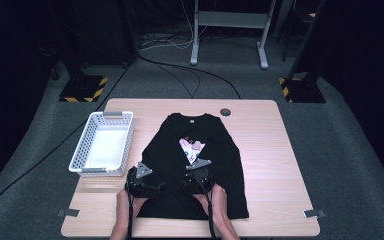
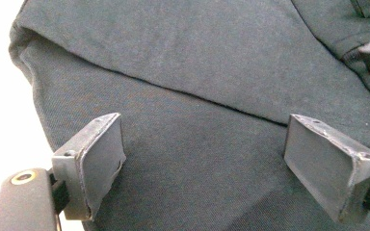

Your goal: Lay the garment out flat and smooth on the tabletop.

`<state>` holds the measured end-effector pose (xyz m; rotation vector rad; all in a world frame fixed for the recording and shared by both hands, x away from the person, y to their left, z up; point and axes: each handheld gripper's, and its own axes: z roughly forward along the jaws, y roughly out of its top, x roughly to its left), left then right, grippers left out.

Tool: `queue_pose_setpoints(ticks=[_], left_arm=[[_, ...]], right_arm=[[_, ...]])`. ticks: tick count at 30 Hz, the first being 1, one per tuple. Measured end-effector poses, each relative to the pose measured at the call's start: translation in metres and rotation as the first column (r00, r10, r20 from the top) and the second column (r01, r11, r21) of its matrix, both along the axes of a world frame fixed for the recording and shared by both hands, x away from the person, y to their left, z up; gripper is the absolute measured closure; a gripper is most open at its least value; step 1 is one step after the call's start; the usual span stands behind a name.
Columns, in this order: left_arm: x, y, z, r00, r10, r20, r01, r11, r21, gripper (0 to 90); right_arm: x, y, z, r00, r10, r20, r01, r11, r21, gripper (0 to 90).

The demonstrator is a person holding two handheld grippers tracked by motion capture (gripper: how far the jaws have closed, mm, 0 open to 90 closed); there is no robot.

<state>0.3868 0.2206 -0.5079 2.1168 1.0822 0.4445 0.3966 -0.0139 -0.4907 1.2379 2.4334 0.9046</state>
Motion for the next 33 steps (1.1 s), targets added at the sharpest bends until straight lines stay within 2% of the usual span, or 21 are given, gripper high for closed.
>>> queue_pose_setpoints(ticks=[4, 5, 6, 8, 12, 16, 20, 33], left_arm=[[0.0, 0.0, 0.0, 1.0, 0.0, 0.0, 0.0, 1.0, 0.0, 14.3], [0.0, 0.0, 0.0, 1.0, 0.0, 0.0, 0.0, 1.0, 0.0, 14.3], [0.0, 0.0, 0.0, 1.0, 0.0, -0.001, 0.0, 1.0, 0.0, 14.3], [0.0, 0.0, 0.0, 1.0, 0.0, 0.0, 0.0, 1.0, 0.0, 14.3], [0.0, 0.0, 0.0, 1.0, 0.0, -0.001, 0.0, 1.0, 0.0, 14.3], [0.0, 0.0, 0.0, 1.0, 0.0, -0.001, 0.0, 1.0, 0.0, 14.3], [0.0, 0.0, 0.0, 1.0, 0.001, -0.001, -0.001, 1.0, 0.0, 14.3], [0.0, 0.0, 0.0, 1.0, 0.001, -0.001, -0.001, 1.0, 0.0, 14.3]], right_arm=[[0.001, -0.006, 0.001, 1.0, 0.001, -0.006, -0.001, 0.9999, 0.016, 56.5], [0.0, -0.008, 0.001, 0.9999, 0.01, -0.006, -0.01, 0.9996, 0.025, 63.4], [0.0, -0.008, 0.001, 0.9999, 0.01, -0.006, -0.01, 0.9996, 0.025, 63.4], [-0.001, -0.007, 0.001, 0.9998, 0.02, -0.008, -0.019, 0.9992, 0.034, 71.6], [-0.004, -0.006, 0.002, 0.9998, 0.02, 0.003, -0.02, 0.9994, 0.03, 80.6], [-0.004, -0.013, 0.004, 0.9999, 0.003, 0.01, -0.004, 0.9987, 0.051, 82.7], [-0.006, -0.02, 0.011, 0.9992, -0.01, 0.038, 0.008, 0.9986, 0.053, 82.9], [-0.005, -0.043, 0.025, 0.9955, -0.055, 0.076, 0.05, 0.996, 0.074, 82.9]])
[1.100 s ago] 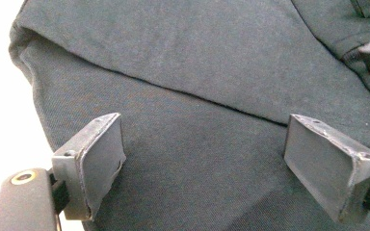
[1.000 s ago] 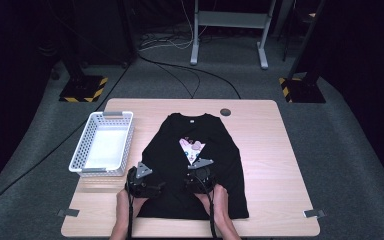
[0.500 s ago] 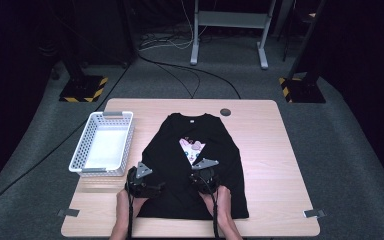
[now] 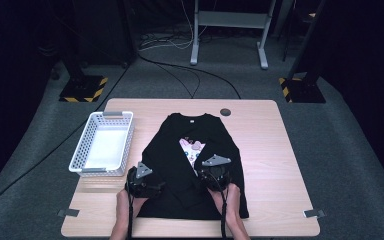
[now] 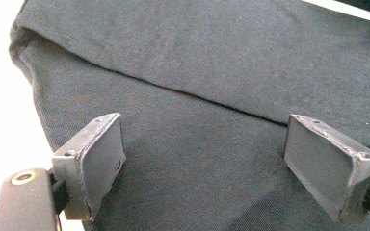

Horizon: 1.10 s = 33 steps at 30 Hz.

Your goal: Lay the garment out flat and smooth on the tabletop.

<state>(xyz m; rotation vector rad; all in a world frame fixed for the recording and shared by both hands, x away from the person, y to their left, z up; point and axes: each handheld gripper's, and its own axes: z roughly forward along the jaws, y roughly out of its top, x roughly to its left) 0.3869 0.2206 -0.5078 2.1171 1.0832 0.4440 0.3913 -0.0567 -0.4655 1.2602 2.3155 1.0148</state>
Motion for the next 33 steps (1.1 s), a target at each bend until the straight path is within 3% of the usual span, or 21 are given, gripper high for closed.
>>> queue_pose_setpoints(ticks=[15, 33], left_arm=[[0.0, 0.0, 0.0, 1.0, 0.0, 0.0, 0.0, 1.0, 0.0, 14.3], [0.0, 0.0, 0.0, 1.0, 0.001, 0.0, -0.001, 1.0, 0.0, 14.4]], right_arm=[[0.001, -0.029, 0.014, 0.9979, -0.059, 0.029, 0.058, 0.9983, 0.007, 82.9], [0.002, -0.073, 0.027, 0.988, -0.145, 0.053, 0.144, 0.9892, 0.028, 82.9]])
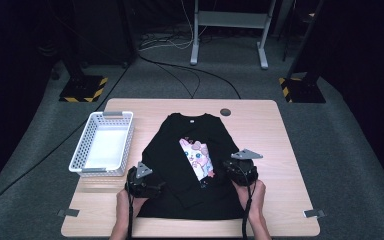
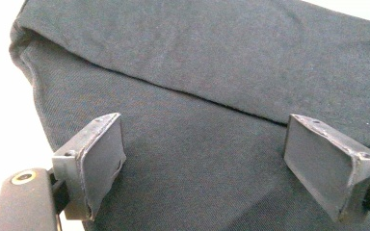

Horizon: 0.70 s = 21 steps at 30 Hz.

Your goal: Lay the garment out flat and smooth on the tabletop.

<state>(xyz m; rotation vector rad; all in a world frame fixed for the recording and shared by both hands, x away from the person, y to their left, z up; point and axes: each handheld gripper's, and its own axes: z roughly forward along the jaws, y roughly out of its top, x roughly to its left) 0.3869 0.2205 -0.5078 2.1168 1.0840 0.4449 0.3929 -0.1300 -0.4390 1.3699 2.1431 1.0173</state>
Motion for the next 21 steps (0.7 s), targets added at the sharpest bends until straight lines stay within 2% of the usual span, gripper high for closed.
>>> queue_pose_setpoints(ticks=[4, 12, 21], left_arm=[[0.0, 0.0, 0.0, 1.0, 0.001, 0.0, -0.001, 1.0, 0.0, 14.4], [0.0, 0.0, 0.0, 1.0, 0.001, 0.0, -0.001, 1.0, 0.0, 14.4], [0.0, 0.0, 0.0, 1.0, 0.001, 0.0, -0.001, 1.0, 0.0, 14.4]], right_arm=[[0.002, -0.01, 0.001, 0.9998, -0.017, -0.004, 0.017, 0.9998, -0.003, 83.0], [0.001, -0.029, 0.011, 0.9981, -0.059, 0.018, 0.059, 0.9982, 0.008, 83.0], [0.001, -0.048, 0.013, 0.9944, -0.104, 0.017, 0.104, 0.9945, 0.016, 83.1]])
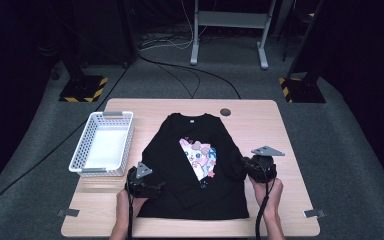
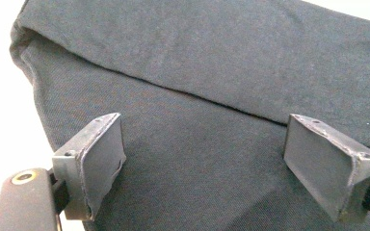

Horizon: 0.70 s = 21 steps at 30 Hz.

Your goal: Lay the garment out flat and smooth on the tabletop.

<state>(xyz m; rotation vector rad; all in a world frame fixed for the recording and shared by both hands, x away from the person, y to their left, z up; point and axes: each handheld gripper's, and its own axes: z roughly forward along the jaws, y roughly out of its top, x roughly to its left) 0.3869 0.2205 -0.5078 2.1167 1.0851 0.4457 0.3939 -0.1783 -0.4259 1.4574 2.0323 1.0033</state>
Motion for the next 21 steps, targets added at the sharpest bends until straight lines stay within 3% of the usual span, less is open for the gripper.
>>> queue_pose_setpoints(ticks=[21], left_arm=[[0.0, 0.0, 0.0, 1.0, 0.007, 0.001, -0.007, 1.0, -0.002, 14.5]], right_arm=[[-0.011, -0.042, -0.002, 0.9955, -0.094, -0.005, 0.094, 0.9955, 0.006, 83.1]])
